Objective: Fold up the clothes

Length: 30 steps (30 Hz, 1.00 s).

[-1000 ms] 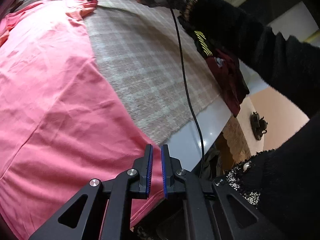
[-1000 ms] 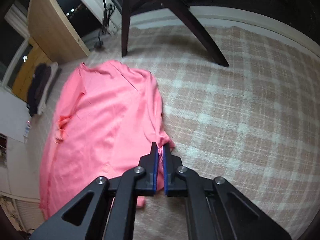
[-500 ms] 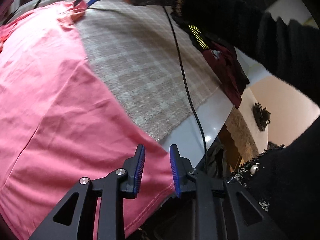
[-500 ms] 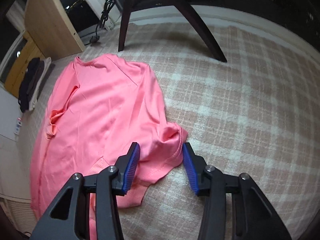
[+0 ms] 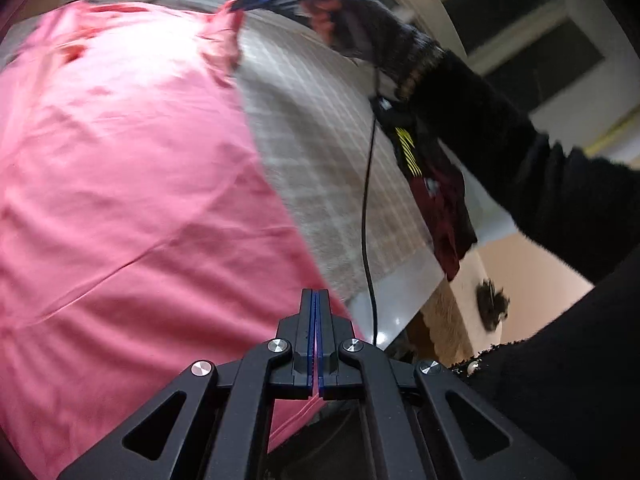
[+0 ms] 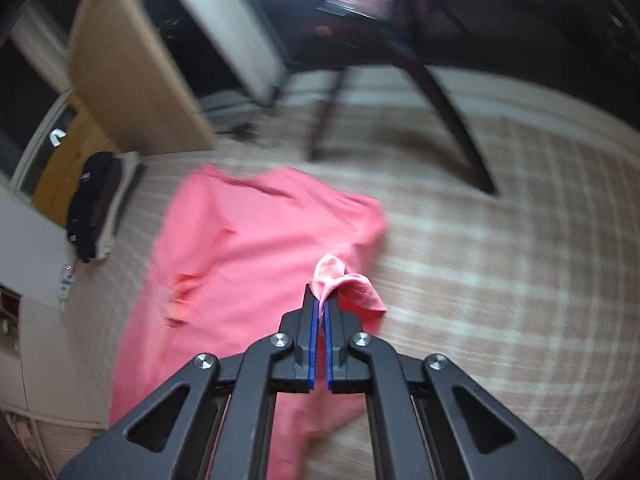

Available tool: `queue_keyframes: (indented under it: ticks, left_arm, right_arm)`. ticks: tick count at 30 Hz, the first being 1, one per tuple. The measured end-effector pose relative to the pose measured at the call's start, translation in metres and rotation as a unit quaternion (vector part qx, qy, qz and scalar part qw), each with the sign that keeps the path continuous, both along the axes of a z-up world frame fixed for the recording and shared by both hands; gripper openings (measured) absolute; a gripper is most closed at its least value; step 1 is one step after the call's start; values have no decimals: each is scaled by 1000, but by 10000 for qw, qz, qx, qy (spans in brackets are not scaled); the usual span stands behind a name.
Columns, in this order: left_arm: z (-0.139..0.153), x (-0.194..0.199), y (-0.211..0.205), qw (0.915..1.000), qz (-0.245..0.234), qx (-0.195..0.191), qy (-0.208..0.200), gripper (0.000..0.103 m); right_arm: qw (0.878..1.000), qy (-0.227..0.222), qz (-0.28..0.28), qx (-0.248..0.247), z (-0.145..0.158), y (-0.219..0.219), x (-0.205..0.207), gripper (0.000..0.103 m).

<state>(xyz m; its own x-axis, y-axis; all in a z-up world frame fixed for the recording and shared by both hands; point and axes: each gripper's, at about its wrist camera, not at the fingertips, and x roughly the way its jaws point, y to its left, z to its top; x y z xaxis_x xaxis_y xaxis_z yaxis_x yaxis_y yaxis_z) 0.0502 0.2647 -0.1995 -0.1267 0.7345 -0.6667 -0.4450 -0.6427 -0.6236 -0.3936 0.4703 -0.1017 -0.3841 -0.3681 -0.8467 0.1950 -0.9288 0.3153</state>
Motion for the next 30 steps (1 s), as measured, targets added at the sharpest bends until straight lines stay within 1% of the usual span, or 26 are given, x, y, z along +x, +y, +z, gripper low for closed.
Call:
queue_keyframes:
  ticks: [2,4,5,6,7,10,11,12,14,15,16,17,18,21,23,24,25,26,27,29,30]
  left_arm:
    - [0,3,-22,9997,225,12,-34,0]
    - [-3,5,-34,9994,328,-42,-93,0]
    - [-4,7,-39,9992,369,-61,-116,0]
    - [-4,9,-42,9993,346,-65,-158,0]
    - [-3,12,-44,9992,336,-152,-128,0]
    - [2,15,-53,9990,372,-240,-84,0]
    - [3,15,-55,9988,404,-269,-65,0]
    - [5,14,-54,9989,343,-311,-29,0]
    - [8,13,-49,9987,228,-437,85,0]
    - [8,12,-43,9989,99,-452,114,0]
    - [8,10,-37,9988,-30,-466,143,0]
    - [8,9,-31,9987,-167,-456,155,0]
    - [7,8,-25,9984,-303,-447,167,0]
    - [6,4,-6,9965,-679,-444,186,0]
    - [5,3,4,9949,-864,-476,189,0]
    - [6,3,8,9942,-930,-509,200,0]
    - [6,3,11,9933,-995,-542,210,0]
    - [6,3,12,9930,-1009,-567,220,0]
    - [6,2,11,9931,-1002,-573,210,0]
    - [5,1,5,9938,-944,-554,178,0]
    - [5,1,3,9942,-917,-541,158,0]
  right_arm:
    - [9994,-29,48,338,6,-28,-7,4]
    - [9976,-298,263,572,3,-61,-19,5]
    - [9946,-462,381,852,-1,-77,-24,9]
    - [9911,-510,440,1148,-2,-87,-24,10]
    - [9898,-424,464,1282,1,-91,-20,12]
    - [9932,-125,443,1069,17,-82,2,37]
    - [9928,-49,399,1124,19,-78,10,37]
    - [9919,33,327,1224,19,-73,21,37]
    - [9923,60,124,1228,13,-47,41,37]
    - [9925,58,20,1219,9,-34,50,37]
    - [9934,-39,-107,1140,1,-23,56,37]
    - [9943,-174,-267,1020,-10,-11,60,37]
    - [9950,-351,-494,792,-24,3,61,37]
    - [9953,-675,-689,-17,-54,22,60,37]
    - [9941,-816,-699,-164,-67,22,61,37]
    - [9943,-795,-693,-169,-71,20,62,37]
    - [9945,-769,-684,-175,-74,18,63,30]
    - [9951,-712,-662,-188,-71,16,64,8]
    - [9956,-654,-640,-201,-68,14,66,4]
    - [9967,-525,-610,-135,-58,10,69,4]
    - [9976,-435,-539,-48,-48,6,71,4]
